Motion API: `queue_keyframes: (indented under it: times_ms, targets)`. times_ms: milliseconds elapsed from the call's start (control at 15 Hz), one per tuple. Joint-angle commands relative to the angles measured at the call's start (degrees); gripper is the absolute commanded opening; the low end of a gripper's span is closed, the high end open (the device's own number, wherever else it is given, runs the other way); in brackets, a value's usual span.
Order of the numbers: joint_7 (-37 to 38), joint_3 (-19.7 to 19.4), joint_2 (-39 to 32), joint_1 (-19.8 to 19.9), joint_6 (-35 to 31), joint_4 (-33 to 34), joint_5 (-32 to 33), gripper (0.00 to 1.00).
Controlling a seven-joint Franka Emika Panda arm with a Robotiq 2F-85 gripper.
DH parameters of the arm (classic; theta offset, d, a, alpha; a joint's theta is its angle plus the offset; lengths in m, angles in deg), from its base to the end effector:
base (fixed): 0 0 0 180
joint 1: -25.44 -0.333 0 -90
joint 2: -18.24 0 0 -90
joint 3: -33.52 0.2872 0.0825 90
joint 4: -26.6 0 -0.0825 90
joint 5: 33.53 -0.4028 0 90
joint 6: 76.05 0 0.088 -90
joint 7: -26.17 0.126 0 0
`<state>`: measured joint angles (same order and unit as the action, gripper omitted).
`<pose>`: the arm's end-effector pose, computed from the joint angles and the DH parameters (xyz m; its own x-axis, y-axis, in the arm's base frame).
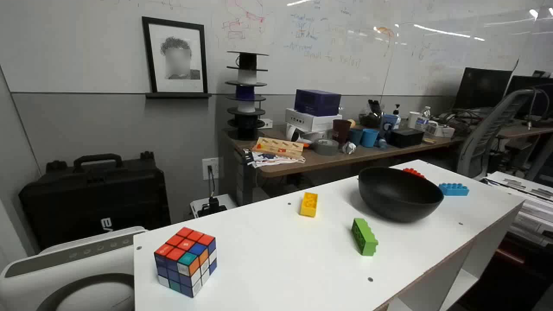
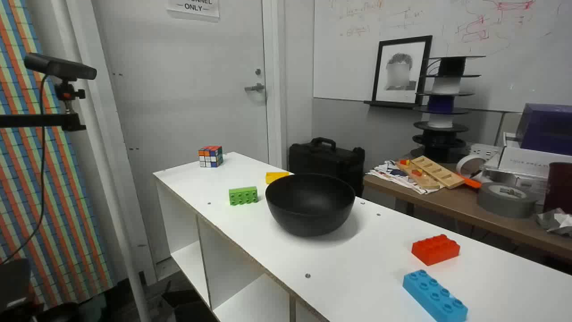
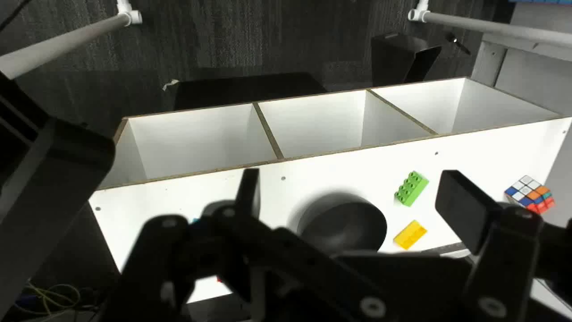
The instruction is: Put the blocks on the counter in the bowl
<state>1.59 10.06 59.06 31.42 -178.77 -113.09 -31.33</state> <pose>0.3365 -0.1993 0.4813 0.9932 0.0005 0.1167 0.0232 -0.9810 -0.1926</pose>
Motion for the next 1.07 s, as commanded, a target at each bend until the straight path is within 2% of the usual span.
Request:
queue_keyframes:
  times_ms: [0,867,1000]
  targets:
    - [-0.6,0.8,-0.4,1.1,0.0,0.3,-0.6,1.0]
    - [-0.6,0.8,-0.2,1.0,0.0,1.1,-0.6,1.0]
    - [0.3,1.9,-2.9,0.3,-0.3,2.1,-0.2,1.0]
